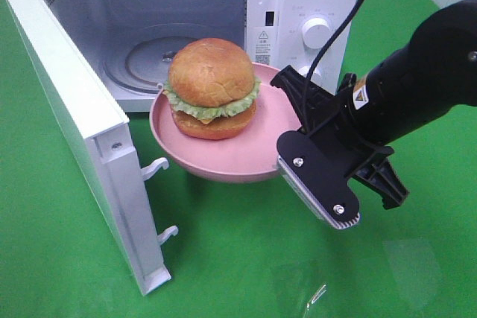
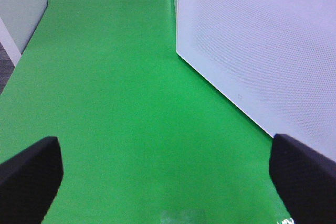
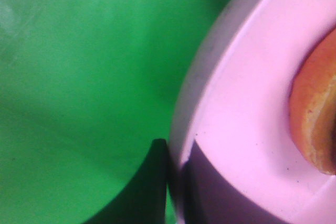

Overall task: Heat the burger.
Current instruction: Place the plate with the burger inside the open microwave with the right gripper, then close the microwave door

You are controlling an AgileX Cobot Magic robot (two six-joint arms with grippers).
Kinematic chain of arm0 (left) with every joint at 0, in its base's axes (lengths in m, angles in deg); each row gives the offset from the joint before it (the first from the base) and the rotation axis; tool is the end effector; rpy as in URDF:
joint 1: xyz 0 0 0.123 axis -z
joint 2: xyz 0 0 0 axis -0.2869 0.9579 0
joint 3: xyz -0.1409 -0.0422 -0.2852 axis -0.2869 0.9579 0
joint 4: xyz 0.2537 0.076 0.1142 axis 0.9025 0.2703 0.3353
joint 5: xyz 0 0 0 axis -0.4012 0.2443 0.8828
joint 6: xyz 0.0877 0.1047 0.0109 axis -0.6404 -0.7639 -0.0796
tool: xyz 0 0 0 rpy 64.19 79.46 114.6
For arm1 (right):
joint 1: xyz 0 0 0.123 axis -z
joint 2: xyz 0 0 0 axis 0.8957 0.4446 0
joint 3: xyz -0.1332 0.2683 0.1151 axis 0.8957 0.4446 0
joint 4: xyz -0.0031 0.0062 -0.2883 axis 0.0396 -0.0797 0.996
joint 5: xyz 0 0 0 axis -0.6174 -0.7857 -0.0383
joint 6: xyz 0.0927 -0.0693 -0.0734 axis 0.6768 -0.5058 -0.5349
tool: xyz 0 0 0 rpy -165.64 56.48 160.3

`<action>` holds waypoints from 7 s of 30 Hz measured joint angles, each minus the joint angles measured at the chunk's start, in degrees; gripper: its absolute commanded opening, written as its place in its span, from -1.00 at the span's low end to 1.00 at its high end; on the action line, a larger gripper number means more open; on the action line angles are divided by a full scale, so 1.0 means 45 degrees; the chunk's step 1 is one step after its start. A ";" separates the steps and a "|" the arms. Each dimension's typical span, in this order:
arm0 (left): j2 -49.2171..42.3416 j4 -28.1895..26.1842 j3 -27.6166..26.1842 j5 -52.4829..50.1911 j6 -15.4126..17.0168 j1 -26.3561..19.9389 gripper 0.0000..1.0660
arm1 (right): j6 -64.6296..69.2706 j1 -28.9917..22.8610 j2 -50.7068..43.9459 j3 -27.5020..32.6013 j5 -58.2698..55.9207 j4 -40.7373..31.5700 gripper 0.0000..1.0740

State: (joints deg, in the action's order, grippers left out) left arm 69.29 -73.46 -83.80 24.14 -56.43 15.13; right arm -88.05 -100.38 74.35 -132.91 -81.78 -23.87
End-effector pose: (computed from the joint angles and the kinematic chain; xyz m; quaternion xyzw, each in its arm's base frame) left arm 0.0323 -0.0072 0.2771 0.0164 0.8466 -0.0100 0.5319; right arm 0.2802 0.2077 0.1724 -0.8934 0.3416 -0.1602 0.2439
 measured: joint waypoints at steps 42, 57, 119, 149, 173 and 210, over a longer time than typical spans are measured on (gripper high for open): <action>0.0000 0.0000 0.0000 0.0000 0.0000 0.0000 0.88 | 0.1642 -0.0458 0.3743 -0.5080 -0.2088 0.0318 -1.00; 0.0000 0.0000 0.0000 0.0000 0.0000 0.0000 0.88 | 0.2381 -0.0573 0.5246 -0.7296 -0.3018 0.0547 -1.00; 0.0000 0.0000 0.0000 0.0000 0.0000 0.0000 0.88 | 0.8123 -0.0586 1.1026 -1.5737 -0.4991 0.3005 -1.00; 0.0000 0.0000 0.0000 0.0000 0.0000 0.0000 0.88 | 0.9155 -0.1006 1.1446 -1.6272 -0.4864 0.3349 -0.76; 0.0000 0.0051 0.0000 0.0000 0.0000 0.0000 0.88 | 0.9944 -0.1006 1.1446 -1.6387 -0.4686 0.3565 -0.31; 0.0000 0.0051 0.0000 0.0000 0.0000 0.0000 0.88 | 1.0530 -0.1006 0.8683 -1.2147 -0.3489 0.3794 0.30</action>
State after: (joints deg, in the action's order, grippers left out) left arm 69.29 -73.23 -83.80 24.14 -56.43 15.13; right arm -40.67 -104.91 113.43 -187.57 -97.48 -6.79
